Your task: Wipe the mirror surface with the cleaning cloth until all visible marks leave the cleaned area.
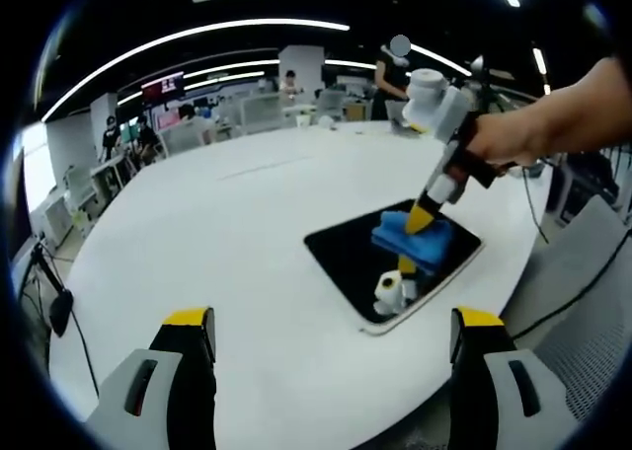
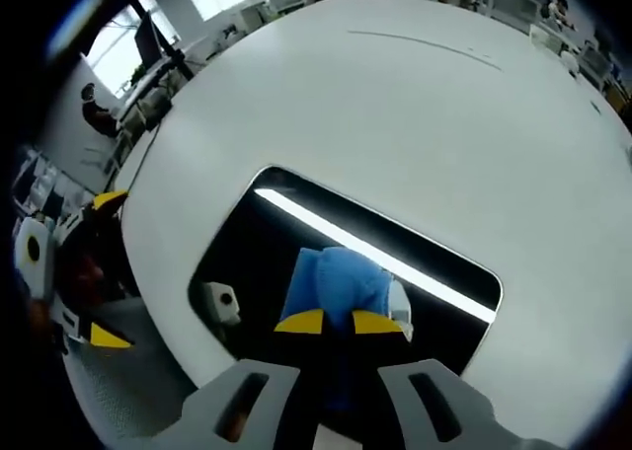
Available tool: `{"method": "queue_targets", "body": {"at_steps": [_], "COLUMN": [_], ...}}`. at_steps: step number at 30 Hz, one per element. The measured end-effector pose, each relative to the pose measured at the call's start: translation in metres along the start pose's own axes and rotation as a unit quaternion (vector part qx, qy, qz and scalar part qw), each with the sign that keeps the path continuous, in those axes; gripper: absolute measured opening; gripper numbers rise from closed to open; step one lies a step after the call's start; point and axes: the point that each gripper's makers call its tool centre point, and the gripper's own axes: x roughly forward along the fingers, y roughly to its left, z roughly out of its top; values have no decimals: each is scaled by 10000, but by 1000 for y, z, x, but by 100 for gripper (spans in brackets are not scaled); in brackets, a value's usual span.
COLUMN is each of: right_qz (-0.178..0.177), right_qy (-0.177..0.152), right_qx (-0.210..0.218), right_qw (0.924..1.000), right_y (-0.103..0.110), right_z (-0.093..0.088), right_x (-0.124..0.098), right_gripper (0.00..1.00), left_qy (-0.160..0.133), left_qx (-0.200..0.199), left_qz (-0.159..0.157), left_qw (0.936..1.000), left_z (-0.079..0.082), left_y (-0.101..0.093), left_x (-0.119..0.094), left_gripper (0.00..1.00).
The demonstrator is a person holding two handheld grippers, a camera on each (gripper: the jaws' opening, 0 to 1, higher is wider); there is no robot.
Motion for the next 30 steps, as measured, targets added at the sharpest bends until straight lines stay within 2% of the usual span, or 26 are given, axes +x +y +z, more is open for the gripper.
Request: {"method": "queue_targets", "body": {"at_steps": [9,20,30], "right_qz": [-138,-252,-407], "right_qy": [23,42,57], "right_qx": [169,273,427], "right_qw": [9998,9993,9982], "right_y": [-27,-46,-54], "right_z": [-13,-21,-26], "right_x": [-11,-18,-22], "right_gripper": [2,2,2], "left_qy": [27,58,56], "left_qx": [-42,3,1], "left_qz": [9,-1,0], "left_qw": [10000,10000,10000], "left_z": [-2,-2,-2], "left_y": [1,0,0], "left_x": [0,1,2], "left_gripper": [99,99,99]}}
